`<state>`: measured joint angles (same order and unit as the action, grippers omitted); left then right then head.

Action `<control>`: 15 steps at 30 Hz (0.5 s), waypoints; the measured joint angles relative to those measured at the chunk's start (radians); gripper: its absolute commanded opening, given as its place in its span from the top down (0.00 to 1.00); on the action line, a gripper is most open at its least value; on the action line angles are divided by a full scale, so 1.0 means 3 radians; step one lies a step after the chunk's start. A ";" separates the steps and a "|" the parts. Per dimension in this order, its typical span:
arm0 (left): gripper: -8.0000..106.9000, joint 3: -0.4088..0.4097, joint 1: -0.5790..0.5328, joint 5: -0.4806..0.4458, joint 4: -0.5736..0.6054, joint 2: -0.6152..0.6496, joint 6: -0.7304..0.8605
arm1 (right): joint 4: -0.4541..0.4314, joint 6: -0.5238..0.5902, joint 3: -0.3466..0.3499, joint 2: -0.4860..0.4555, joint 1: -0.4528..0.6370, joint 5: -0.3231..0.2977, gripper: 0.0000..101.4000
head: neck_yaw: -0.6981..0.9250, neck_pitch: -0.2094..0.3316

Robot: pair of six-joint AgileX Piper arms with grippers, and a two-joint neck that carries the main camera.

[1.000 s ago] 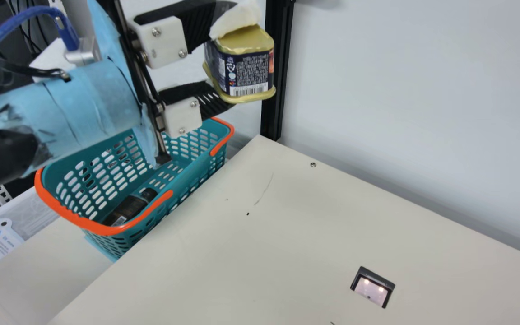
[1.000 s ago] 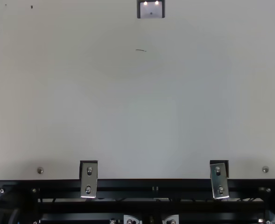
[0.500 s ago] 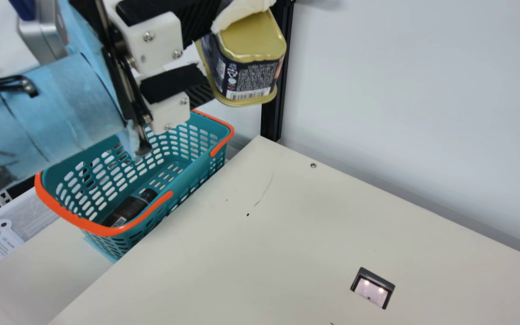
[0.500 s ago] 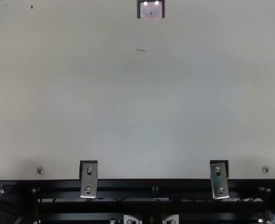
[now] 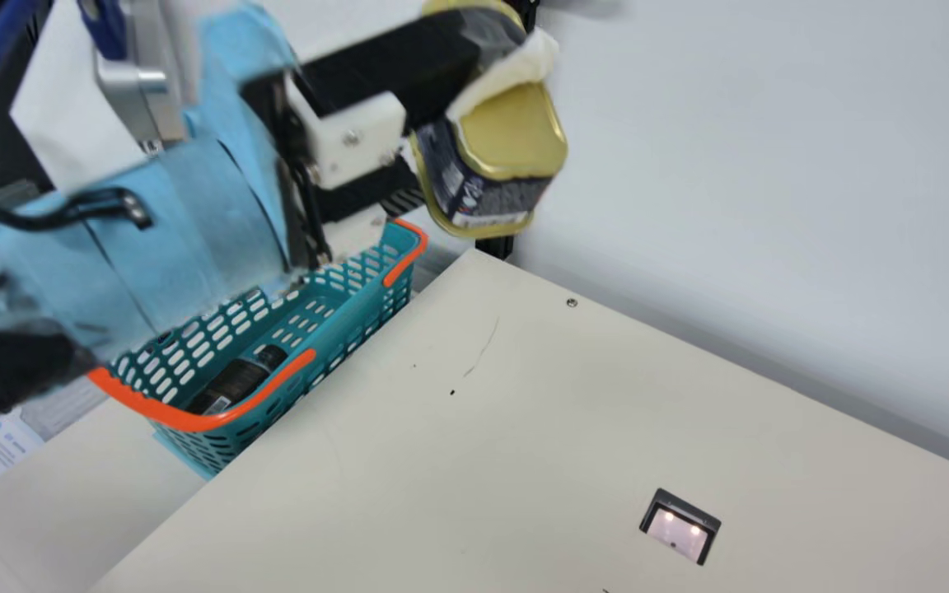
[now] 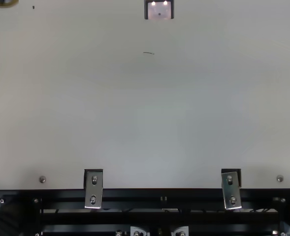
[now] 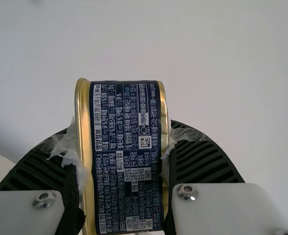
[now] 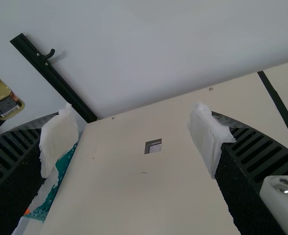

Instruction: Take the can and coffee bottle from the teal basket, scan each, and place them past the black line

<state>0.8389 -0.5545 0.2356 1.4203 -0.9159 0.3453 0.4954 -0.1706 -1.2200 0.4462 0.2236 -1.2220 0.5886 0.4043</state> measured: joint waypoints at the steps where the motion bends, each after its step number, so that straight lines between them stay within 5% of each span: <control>1: 0.84 -0.0021 -0.0082 0.0073 -0.0085 -0.0026 -0.0008 | 0.0000 0.0000 0.0000 0.0000 0.0000 0.0000 0.00 | 0.0000 0.0017; 15: 0.84 -0.0889 -0.1395 0.1530 -0.1892 -0.0886 -0.0711 | 0.0000 0.0000 0.0000 0.0000 0.0000 0.0000 0.00 | 0.0017 0.0017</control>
<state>0.5722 -0.9731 0.6946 0.8528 -1.1817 0.1318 0.4954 -0.1706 -1.2200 0.4462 0.2236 -1.2220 0.5937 0.4095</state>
